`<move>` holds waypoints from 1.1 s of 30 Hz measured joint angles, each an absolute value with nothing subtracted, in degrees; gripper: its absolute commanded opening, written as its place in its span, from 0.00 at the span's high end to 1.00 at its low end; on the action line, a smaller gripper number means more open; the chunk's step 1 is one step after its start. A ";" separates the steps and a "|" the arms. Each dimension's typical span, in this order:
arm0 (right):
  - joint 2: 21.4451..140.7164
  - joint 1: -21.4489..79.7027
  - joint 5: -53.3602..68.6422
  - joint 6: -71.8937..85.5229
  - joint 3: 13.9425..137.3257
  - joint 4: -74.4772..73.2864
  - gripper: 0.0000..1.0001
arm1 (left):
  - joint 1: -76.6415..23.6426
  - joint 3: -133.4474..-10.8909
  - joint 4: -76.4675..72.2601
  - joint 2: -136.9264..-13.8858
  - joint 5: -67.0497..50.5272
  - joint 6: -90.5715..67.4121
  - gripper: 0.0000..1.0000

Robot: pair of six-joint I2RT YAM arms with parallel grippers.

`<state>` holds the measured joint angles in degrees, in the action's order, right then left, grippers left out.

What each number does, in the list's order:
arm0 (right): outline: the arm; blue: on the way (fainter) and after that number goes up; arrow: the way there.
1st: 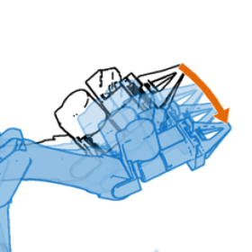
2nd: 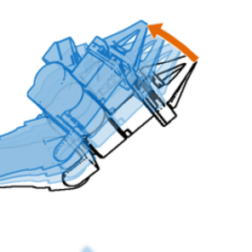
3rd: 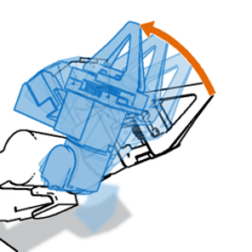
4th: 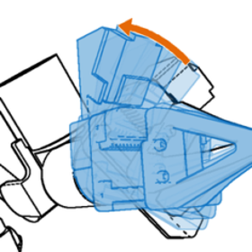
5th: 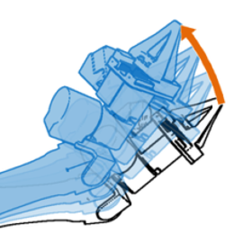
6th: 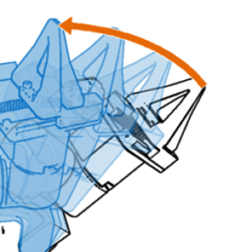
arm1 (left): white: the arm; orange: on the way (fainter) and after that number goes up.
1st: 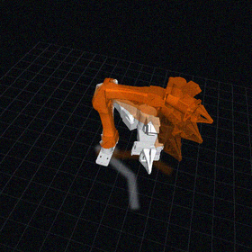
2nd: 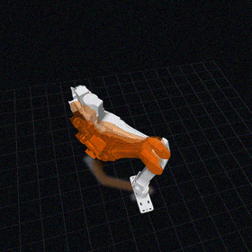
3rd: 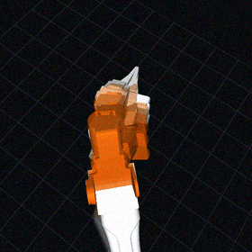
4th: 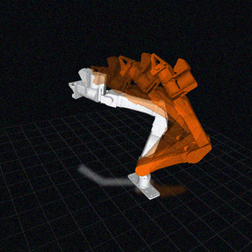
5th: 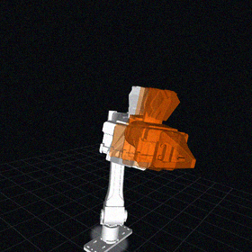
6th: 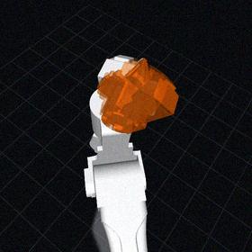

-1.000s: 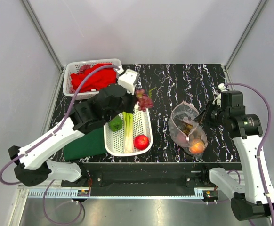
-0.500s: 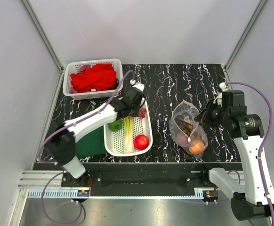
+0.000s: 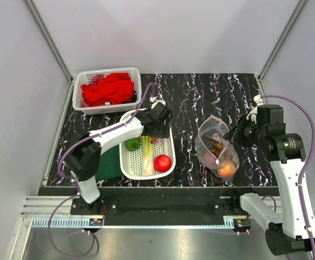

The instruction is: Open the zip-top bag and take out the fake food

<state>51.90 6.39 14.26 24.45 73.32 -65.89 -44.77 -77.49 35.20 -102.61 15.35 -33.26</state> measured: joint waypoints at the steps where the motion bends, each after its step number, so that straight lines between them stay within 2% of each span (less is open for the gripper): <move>1: 51.92 6.39 14.55 24.43 73.32 -65.89 1.00 | -44.84 -76.84 35.42 -100.79 14.50 -33.74 0.28; 7: 53.01 6.39 18.22 23.97 73.32 -65.76 1.00 | -47.24 -74.61 30.09 -86.35 2.81 -33.43 0.40; 9: 53.60 6.37 20.78 23.77 73.32 -65.25 1.00 | -49.95 -75.16 24.80 -83.02 -2.13 -32.88 0.50; 11: 54.04 6.39 22.59 23.70 73.32 -64.60 1.00 | -52.40 -77.28 21.45 -82.74 -5.30 -32.71 0.60; 17: 56.97 6.39 26.59 23.59 73.71 -62.13 1.00 | -55.61 -88.49 16.25 -91.98 -10.74 -32.56 0.74; 26: 61.34 6.39 28.18 25.85 75.79 -58.13 1.00 | -55.61 -95.26 24.18 -101.67 -10.24 -29.85 0.80; 33: 57.21 6.39 25.98 28.67 74.04 -58.37 1.00 | -56.71 -97.19 27.42 -108.18 -10.28 -29.78 0.75</move>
